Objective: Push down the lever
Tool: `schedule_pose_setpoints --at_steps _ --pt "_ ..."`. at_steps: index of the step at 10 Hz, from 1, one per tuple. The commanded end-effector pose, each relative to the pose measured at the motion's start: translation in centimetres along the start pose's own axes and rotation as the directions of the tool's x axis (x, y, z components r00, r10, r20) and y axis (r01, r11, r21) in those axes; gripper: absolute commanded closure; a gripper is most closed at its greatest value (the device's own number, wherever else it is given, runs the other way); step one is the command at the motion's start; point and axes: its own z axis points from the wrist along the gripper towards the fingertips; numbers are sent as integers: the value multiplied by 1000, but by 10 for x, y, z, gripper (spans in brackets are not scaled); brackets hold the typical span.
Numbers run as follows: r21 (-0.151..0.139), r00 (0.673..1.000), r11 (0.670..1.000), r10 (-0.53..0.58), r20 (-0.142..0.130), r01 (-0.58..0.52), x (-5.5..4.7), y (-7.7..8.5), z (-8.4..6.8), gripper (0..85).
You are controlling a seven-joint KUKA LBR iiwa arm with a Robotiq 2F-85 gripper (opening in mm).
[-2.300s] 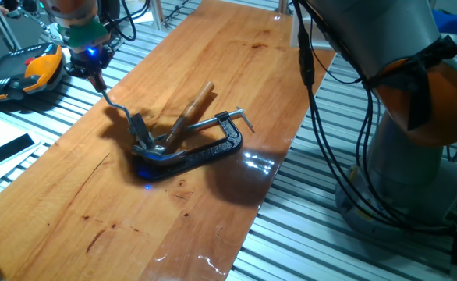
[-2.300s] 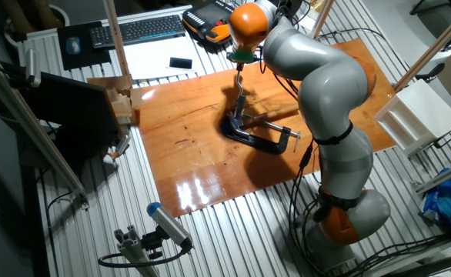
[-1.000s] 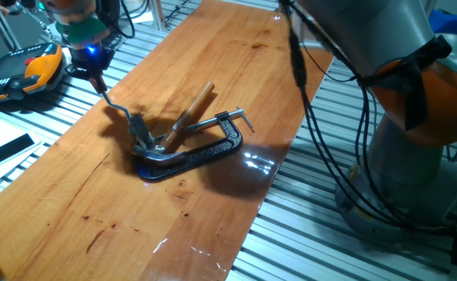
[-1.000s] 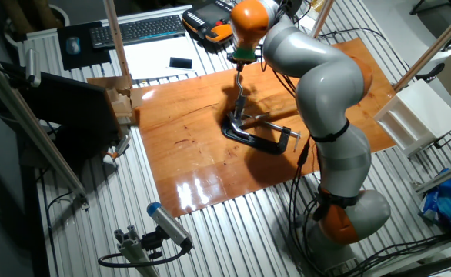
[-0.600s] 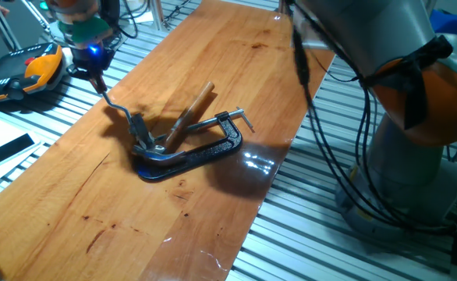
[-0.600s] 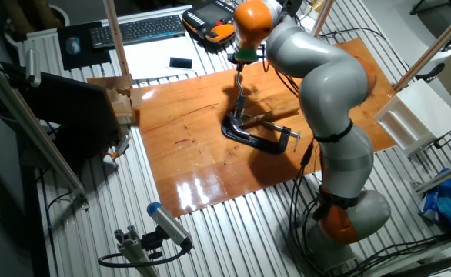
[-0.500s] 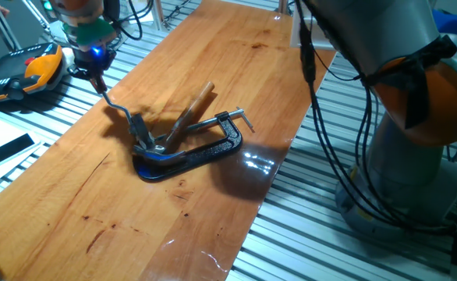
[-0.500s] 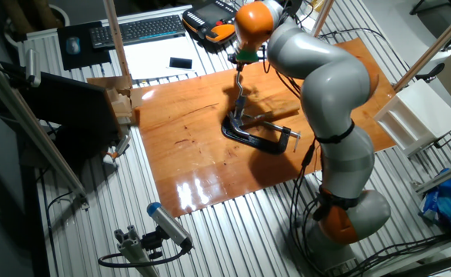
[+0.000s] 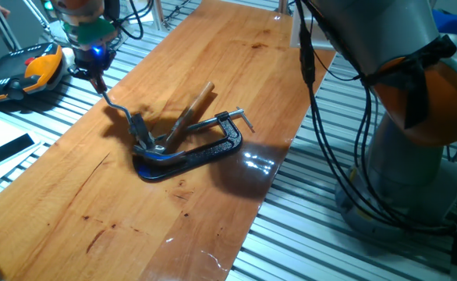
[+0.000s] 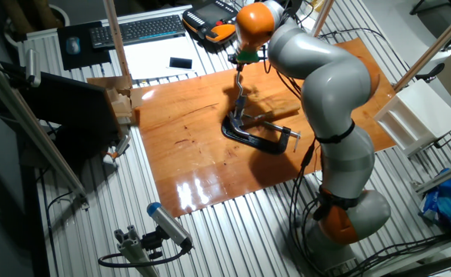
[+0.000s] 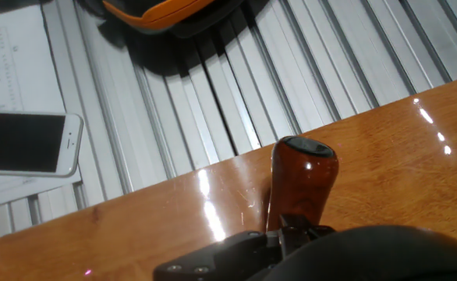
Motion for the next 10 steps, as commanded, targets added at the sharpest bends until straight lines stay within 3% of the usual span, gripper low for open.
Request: schedule_pose_setpoints --at_steps 1,3,5,10 --pt "0 1000 1000 0 6 0 -1 0 3 850" --pt "-4 1000 1000 -8 23 8 -6 0 17 850" --pt "-8 1000 1000 -13 23 13 -10 1 29 850" --pt "-18 1000 1000 -1 -19 1 -12 2 58 850"
